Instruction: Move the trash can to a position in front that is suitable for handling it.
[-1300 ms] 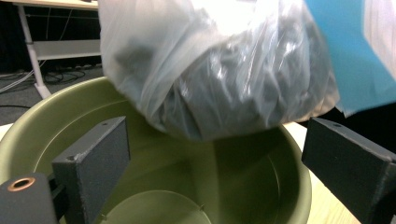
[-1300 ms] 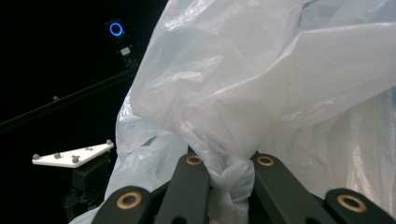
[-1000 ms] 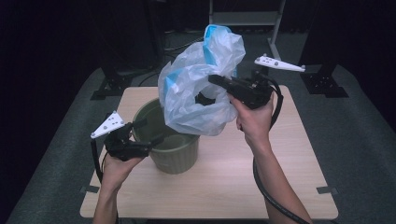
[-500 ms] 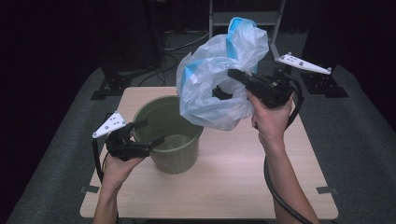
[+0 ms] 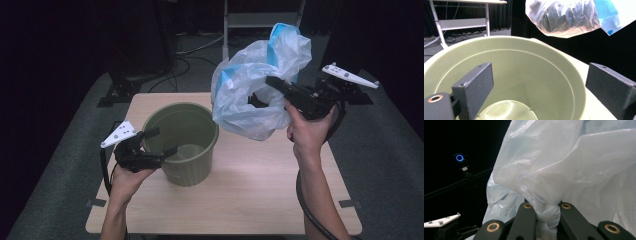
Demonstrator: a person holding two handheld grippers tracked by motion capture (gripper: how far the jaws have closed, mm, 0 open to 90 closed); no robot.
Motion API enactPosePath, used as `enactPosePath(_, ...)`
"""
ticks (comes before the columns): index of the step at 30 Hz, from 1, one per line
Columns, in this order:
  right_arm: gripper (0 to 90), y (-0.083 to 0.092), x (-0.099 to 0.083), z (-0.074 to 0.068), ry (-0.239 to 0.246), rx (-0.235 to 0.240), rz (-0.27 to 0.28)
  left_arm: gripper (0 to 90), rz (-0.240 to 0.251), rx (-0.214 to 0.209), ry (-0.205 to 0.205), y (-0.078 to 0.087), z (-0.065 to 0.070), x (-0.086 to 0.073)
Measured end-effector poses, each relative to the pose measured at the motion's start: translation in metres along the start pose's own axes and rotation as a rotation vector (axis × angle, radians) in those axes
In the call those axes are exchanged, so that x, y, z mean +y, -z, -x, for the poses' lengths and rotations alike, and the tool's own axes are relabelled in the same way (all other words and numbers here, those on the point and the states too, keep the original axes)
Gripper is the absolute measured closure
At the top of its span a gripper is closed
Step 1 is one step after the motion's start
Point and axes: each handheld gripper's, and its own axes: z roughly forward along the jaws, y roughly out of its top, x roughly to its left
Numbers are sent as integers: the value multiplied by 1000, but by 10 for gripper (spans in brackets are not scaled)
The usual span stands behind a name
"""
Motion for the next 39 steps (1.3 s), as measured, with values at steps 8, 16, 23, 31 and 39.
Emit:
enactPosePath(8, 893, 7, -6, 10, -12, -28, -5, 65, -5, -1, -6, 0, 1, 0)
enactPosePath(16, 893, 7, -16, 22, -27, -62, -23, 65, -2, -3, -7, -1, 1, 1)
enactPosePath(23, 893, 6, -27, 31, -42, -84, -46, 65, -8, -6, -12, -1, 2, 1)
enactPosePath(31, 893, 4, -42, 42, -59, -107, -78, 65, -6, -7, -12, -1, 2, 1)
enactPosePath(39, 893, -1, -58, 54, -81, -135, -114, 65, -8, -7, -14, -1, 2, 1)
